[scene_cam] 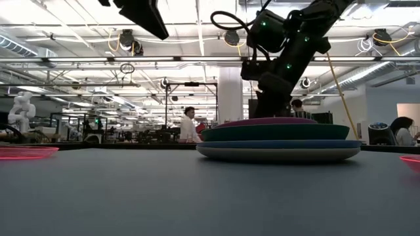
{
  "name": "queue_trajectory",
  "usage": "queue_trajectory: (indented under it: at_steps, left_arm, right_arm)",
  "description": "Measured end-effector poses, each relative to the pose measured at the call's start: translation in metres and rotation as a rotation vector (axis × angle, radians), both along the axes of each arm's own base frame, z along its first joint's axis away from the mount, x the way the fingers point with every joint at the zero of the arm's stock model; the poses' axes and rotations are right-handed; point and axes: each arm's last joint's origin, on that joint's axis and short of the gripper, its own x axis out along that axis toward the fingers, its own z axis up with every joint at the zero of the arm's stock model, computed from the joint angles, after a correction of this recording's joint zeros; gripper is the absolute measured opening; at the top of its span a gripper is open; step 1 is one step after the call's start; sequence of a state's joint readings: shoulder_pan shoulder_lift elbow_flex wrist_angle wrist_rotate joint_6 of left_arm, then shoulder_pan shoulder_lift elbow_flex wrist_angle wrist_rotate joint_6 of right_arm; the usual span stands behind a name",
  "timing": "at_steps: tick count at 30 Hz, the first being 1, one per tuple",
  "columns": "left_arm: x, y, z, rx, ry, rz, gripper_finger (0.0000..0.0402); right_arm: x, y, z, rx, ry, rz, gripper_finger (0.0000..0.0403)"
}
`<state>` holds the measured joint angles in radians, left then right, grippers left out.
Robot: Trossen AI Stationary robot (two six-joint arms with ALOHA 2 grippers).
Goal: Stack plastic plates
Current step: Stack the light green plate on top of the light green plate, then stack the bottom light pink plate on top of the light green plate
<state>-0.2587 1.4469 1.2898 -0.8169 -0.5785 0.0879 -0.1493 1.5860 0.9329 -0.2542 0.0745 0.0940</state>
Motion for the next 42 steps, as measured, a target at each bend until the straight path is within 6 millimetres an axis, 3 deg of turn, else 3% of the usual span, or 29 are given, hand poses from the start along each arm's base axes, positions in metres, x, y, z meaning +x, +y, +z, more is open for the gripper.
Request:
queue_trajectory:
  at_steps: [11, 19, 27, 34, 42]
  left_arm:
    - [-0.038, 0.01, -0.003, -0.044, -0.142, 0.007, 0.0108]
    - [-0.059, 0.016, -0.013, -0.084, -0.268, 0.016, 0.0108]
    - [-0.06, 0.019, -0.019, -0.077, -0.279, 0.04, 0.0108]
    - [-0.059, 0.02, -0.019, -0.071, -0.278, 0.043, 0.0108]
    - [-0.059, 0.02, -0.019, -0.099, -0.292, 0.068, 0.0108]
  right_arm:
    - [0.0, 0.0, -0.001, 0.007, -0.001, -0.016, 0.0001]
    - [0.007, -0.001, -0.016, 0.008, 0.024, 0.001, 0.0]
    - [0.01, 0.003, -0.007, 0.115, -0.059, 0.099, 0.0]
    - [0.009, 0.008, 0.003, 0.109, -0.096, 0.117, 0.0]
    - [0.0, 0.021, 0.026, 0.141, -0.153, 0.104, 0.0]
